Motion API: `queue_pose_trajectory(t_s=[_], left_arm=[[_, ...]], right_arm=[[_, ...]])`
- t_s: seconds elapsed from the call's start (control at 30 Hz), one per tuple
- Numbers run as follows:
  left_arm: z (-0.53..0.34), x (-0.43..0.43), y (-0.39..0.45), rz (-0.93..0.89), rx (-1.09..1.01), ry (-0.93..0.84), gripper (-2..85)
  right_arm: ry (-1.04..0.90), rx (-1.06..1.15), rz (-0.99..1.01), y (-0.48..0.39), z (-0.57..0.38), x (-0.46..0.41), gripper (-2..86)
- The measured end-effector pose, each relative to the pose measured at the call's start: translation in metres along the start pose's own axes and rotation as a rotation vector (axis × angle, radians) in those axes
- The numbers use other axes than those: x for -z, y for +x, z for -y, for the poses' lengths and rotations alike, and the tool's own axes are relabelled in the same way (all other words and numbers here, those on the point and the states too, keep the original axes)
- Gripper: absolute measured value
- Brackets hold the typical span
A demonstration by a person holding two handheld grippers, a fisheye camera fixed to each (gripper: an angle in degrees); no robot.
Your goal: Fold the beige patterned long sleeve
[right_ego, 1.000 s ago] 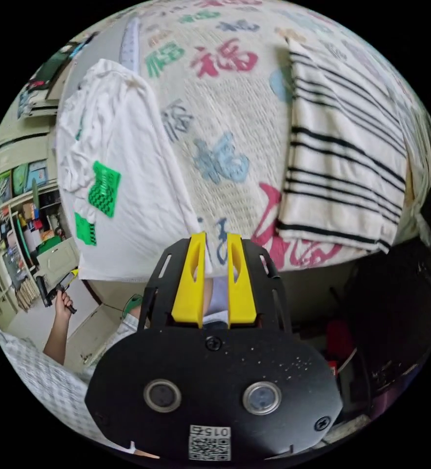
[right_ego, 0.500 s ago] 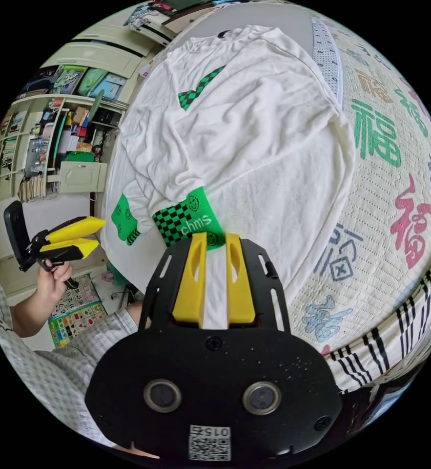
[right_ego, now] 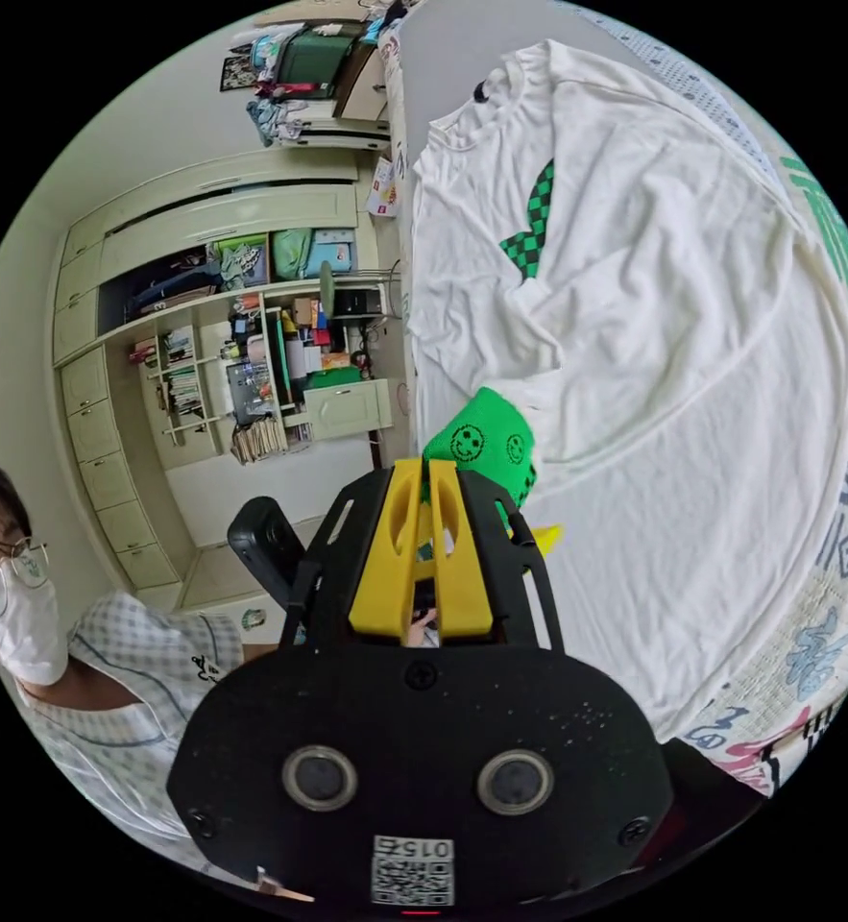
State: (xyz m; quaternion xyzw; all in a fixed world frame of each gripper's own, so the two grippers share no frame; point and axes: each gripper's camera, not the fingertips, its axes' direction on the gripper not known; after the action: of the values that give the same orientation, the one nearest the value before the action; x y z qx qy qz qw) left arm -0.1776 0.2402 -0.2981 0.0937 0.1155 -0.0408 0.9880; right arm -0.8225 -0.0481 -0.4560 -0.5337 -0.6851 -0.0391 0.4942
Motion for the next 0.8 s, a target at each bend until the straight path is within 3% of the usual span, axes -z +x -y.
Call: queue_pose_trajectory(t_s=[0.17, 0.27, 0.4, 0.57, 0.67, 0.8], left_arm=[[-0.009, 0.023, -0.046, -0.066, 0.136, 0.018, 2.6], [-0.02, 0.062, -0.098, -0.097, 0.238, 0.086, 1.0], [-0.038, 0.126, -0.172, -0.005, 0.353, 0.163, 0.2], [-0.033, 0.155, -0.211, 0.057, 0.323, 0.117, 0.0], [-0.022, 0.154, -0.22, 0.022, 0.284, 0.074, 0.0], [-0.004, 0.151, -0.227, -0.018, 0.237, 0.032, 0.0]], right_arm=[[0.046, 0.125, -0.086, -0.065, 0.024, 0.005, 2.8], [0.079, 0.25, -0.214, -0.119, 0.027, -0.002, 4.4], [-0.097, 0.393, -0.44, -0.174, 0.037, -0.069, 7.9], [-0.315, 0.479, -0.745, -0.226, 0.058, -0.177, 15.5], [-0.371, 0.467, -0.917, -0.243, 0.068, -0.208, 15.0], [-0.336, 0.475, -1.106, -0.273, 0.078, -0.207, 6.4]])
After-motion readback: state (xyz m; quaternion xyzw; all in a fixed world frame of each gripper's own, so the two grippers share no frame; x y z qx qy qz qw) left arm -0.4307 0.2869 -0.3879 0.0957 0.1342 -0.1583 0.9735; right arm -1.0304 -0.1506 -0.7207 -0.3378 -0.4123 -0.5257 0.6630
